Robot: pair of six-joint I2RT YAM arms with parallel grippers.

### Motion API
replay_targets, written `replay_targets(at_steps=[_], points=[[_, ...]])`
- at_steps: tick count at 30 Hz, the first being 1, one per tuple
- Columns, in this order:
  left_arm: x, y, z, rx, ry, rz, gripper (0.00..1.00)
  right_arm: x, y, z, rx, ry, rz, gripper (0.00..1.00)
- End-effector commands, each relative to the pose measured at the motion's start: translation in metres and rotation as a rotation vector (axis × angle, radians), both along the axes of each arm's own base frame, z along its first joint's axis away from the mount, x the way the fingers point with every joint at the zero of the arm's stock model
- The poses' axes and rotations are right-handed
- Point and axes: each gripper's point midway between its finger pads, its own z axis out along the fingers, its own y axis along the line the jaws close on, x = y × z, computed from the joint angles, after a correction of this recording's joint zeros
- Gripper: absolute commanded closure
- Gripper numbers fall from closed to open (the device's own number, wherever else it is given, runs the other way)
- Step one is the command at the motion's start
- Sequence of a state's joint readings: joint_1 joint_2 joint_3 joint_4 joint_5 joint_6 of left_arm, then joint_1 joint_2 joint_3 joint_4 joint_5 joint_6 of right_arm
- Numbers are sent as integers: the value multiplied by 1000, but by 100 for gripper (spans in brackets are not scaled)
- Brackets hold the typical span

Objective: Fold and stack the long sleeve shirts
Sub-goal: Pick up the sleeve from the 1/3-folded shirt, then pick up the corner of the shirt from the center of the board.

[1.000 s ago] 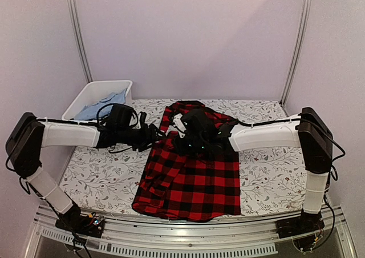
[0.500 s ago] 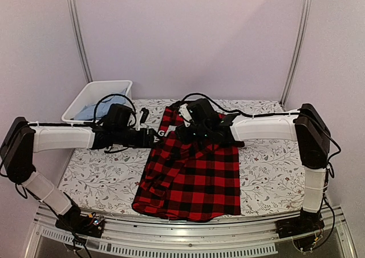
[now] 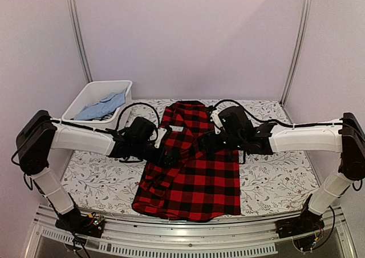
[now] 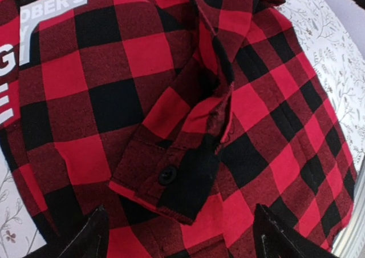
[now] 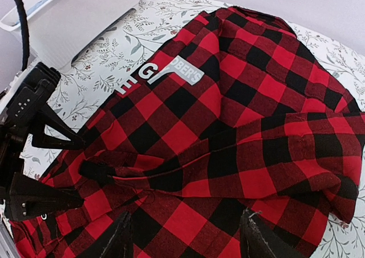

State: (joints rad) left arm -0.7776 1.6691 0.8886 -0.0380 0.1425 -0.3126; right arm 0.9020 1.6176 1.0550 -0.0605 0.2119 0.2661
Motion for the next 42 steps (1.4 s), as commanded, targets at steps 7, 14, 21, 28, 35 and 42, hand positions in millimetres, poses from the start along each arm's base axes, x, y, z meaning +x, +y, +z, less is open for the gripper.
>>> replay_targets(at_steps=[7, 14, 21, 28, 35, 42], points=[[30, -11, -10, 123, -89, -10, 24, -10, -30, 2, 50, 0, -87, 38], [29, -24, 2, 104, -72, -62, 63, -16, -56, -9, 33, 60, -182, 38], [30, -32, 28, 74, -62, -93, 96, -40, -76, -38, -3, 241, -255, 38], [43, -44, 75, -62, 15, -86, 100, -55, -100, -68, -15, 358, -358, 38], [61, -35, 130, -176, 45, -40, 100, -87, -113, -95, -30, 518, -394, 41], [71, -30, 159, -251, 44, -38, 100, -153, -129, -114, -103, 658, -422, 44]])
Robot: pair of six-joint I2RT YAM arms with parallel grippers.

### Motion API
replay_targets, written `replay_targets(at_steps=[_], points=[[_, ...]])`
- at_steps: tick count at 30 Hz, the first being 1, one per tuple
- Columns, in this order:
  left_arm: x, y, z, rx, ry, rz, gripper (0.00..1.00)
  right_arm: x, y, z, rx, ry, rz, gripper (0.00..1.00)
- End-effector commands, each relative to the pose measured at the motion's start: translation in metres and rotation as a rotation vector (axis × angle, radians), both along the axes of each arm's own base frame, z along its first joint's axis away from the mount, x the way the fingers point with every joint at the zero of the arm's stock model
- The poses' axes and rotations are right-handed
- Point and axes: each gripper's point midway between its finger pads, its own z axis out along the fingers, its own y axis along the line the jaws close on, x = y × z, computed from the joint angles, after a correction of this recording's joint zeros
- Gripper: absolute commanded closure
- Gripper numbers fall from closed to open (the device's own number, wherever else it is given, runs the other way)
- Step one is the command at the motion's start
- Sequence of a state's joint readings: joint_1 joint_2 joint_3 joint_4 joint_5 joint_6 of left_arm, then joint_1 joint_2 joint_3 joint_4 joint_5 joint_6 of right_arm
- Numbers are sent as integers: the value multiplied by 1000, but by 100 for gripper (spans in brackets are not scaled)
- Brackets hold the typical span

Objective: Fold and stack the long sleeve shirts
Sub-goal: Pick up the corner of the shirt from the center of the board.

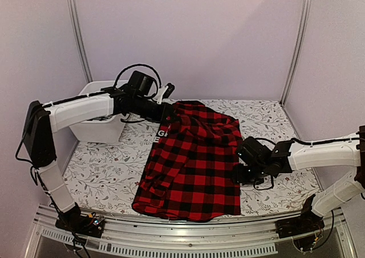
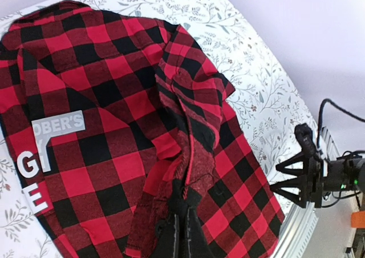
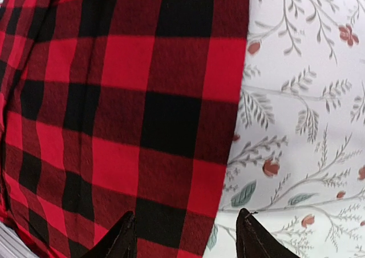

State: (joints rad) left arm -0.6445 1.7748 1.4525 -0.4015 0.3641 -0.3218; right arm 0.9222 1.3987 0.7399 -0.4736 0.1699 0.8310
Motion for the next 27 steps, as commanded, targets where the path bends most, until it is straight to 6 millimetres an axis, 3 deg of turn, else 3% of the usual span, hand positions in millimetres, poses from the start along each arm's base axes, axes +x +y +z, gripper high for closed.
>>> replay_targets(at_steps=[1, 5, 10, 19, 27], points=[[-4, 1, 34, -77, 8, -23, 100, -55, -13, -11, -22, 138, -40, 45], [-1, 1, 40, -100, 6, -31, 100, -91, -9, -15, -15, 204, -45, 49], [7, 1, 52, -127, -9, -37, 100, -115, -4, -24, -41, 271, -78, 53], [25, -1, 66, -157, -33, -42, 100, -119, 4, -40, -50, 305, -148, 62], [35, -4, 68, -172, -33, -39, 100, -122, 9, -55, -76, 335, -145, 86]])
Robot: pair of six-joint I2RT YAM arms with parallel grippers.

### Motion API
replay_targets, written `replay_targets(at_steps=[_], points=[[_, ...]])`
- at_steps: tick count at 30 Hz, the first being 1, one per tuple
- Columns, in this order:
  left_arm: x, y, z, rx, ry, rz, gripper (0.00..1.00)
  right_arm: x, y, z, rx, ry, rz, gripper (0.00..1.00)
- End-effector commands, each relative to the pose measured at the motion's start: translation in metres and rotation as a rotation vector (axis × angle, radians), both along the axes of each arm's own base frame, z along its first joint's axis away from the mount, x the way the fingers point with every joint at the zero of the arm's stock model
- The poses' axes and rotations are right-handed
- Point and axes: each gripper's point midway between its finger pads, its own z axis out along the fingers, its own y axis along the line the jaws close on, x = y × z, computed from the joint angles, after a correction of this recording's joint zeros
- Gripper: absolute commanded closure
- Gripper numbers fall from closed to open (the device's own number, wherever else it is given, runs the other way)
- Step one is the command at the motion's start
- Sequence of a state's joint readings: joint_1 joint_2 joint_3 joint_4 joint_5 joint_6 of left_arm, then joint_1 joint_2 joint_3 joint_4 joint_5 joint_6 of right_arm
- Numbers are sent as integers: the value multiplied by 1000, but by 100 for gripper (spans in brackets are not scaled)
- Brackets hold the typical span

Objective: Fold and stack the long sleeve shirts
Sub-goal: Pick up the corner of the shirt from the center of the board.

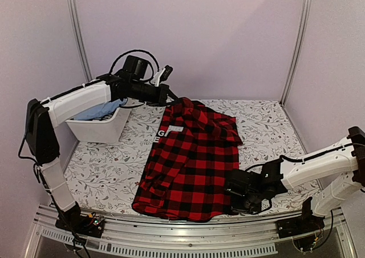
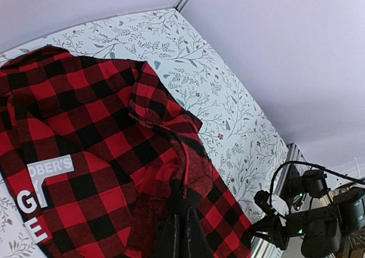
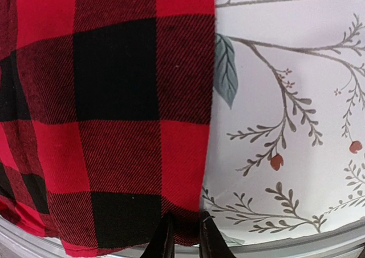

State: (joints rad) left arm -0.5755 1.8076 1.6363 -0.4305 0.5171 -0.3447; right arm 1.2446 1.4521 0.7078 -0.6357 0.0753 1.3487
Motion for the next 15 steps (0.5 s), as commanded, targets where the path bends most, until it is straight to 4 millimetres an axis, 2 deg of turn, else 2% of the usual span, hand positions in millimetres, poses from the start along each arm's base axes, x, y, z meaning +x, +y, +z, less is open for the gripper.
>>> replay_targets(at_steps=[1, 7, 15], points=[[12, -1, 4, -19, -8, 2, 100, -7, -3, -19, -44, 39, 4, 88], [32, -5, 11, -31, -20, 16, 100, 0, -36, -26, -115, 34, -20, 100], [71, -17, 36, -49, -96, 30, 100, 14, -82, -10, -125, -19, -102, 100]])
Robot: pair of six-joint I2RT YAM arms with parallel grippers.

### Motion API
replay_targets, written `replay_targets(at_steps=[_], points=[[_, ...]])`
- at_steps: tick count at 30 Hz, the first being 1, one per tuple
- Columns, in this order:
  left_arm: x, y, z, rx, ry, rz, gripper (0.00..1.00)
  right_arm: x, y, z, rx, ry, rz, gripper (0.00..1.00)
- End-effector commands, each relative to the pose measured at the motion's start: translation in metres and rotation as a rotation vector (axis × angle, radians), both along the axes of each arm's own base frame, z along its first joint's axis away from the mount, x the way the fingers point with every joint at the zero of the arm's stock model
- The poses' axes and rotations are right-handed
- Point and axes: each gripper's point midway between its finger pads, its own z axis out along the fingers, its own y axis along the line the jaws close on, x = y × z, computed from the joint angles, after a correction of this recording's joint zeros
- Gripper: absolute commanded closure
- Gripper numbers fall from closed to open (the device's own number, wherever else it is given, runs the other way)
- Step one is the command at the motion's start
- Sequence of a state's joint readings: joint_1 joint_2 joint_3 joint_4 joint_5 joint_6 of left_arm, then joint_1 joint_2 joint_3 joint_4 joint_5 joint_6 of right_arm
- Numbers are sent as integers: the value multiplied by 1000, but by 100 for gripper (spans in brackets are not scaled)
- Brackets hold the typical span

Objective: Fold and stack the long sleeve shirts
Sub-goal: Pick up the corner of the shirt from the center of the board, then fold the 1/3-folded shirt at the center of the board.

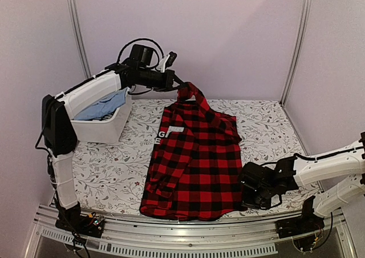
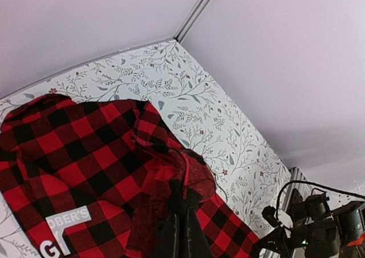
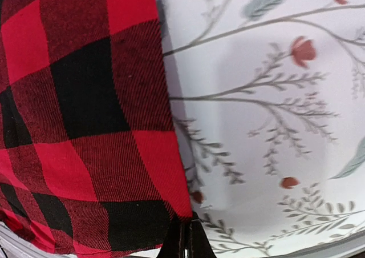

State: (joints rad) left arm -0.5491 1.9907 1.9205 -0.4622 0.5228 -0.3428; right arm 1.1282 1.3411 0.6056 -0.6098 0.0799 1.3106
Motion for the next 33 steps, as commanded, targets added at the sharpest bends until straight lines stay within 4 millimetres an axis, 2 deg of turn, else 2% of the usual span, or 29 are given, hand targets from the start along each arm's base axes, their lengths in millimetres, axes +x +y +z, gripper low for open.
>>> replay_targets(at_steps=[1, 5, 9, 16, 19, 23, 27, 33], points=[[23, -2, 17, -16, -44, 9, 100, -3, -51, -5, -133, -4, -22, 100], [35, -8, 22, -26, -54, 2, 100, 3, -35, 11, -62, -37, 15, 100], [42, -3, 30, -33, -71, 20, 100, 5, -5, 26, -11, -64, 95, 100], [57, 34, 72, -66, -151, 91, 100, 6, 45, 47, 7, -74, 237, 100], [61, 54, 89, -67, -185, 131, 100, 11, 57, 54, -15, -80, 272, 100], [63, 85, 103, -60, -209, 190, 100, 13, 53, 55, -93, -70, 296, 100], [63, 114, 111, -47, -234, 253, 100, 10, 50, 61, -100, -64, 319, 100], [66, 138, 116, -48, -235, 294, 100, 3, 31, 72, -147, -48, 389, 100]])
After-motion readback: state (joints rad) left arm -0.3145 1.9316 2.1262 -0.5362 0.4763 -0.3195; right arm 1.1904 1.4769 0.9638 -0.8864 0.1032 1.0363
